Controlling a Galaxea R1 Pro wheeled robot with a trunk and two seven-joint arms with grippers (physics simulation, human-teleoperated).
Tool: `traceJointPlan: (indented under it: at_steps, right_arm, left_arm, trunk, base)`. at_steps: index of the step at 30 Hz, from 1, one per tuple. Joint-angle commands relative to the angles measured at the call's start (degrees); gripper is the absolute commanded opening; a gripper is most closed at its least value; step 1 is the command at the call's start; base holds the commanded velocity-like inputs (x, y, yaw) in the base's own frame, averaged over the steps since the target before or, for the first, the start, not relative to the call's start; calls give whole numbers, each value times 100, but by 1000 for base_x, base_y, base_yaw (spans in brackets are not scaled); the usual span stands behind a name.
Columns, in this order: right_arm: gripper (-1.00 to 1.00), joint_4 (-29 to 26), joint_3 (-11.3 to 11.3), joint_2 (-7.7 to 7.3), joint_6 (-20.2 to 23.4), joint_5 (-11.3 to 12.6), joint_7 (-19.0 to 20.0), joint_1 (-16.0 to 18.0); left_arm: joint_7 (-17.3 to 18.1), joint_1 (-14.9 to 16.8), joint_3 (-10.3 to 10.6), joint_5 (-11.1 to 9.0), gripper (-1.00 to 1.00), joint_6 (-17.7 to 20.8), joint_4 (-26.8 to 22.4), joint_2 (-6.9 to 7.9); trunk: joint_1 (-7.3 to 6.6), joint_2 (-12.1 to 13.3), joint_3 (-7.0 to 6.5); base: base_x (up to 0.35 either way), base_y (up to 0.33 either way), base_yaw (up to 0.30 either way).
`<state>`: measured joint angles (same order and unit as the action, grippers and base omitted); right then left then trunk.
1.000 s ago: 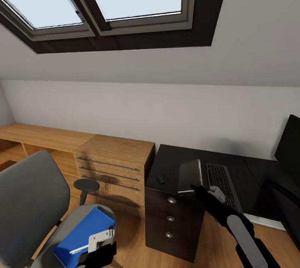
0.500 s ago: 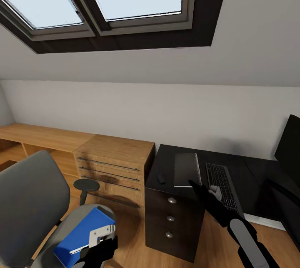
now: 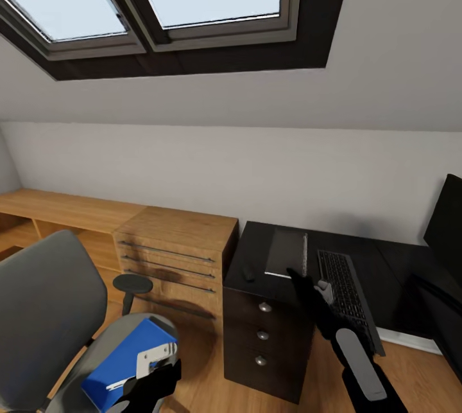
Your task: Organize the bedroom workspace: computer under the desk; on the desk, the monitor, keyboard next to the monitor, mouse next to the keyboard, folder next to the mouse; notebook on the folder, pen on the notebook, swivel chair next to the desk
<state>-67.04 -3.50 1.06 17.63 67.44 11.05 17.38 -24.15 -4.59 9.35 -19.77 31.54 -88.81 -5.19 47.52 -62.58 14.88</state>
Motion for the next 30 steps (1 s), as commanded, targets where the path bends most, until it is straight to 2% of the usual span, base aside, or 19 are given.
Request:
traceJointPlan:
  at_steps: [1,5,19,22,27,30]
  right_arm:
    - [-100,58,-50,72,33,46,4,12]
    - [-100,386,-85,191,-33,33,-5,19]
    - [-100,540,-63,221,-50,46,-9,21]
    - [-100,626,-63,222,-49,194,-7,20]
    - [-100,682,-68,220,-43,640,-11,20]
    - [-100,688,-70,220,-41,704,-13,20]
  left_arm:
    - [-54,1,6,-68,100,11,-11,1]
    - [-55,1,5,-78,100,18,-13,1]
    - [-55,1,27,-80,100,19,-14,1]
    - [-55,1,30,-80,100,19,-14,2]
    - [-55,1,31,-80,100,19,-14,8]
    - [-55,1,31,-80,100,19,-14,6]
  trunk:
    - [23,-46,24]
    - [111,-207,96]
    - [419,-768,348]
    - [484,-889,401]
    - [594,-1089,491]
    - [660,-1209,545]
  base:
    - [0,0,0]
    - [0,0,0]
    - [0,0,0]
    - [0,0,0]
    - [0,0,0]
    - [0,0,0]
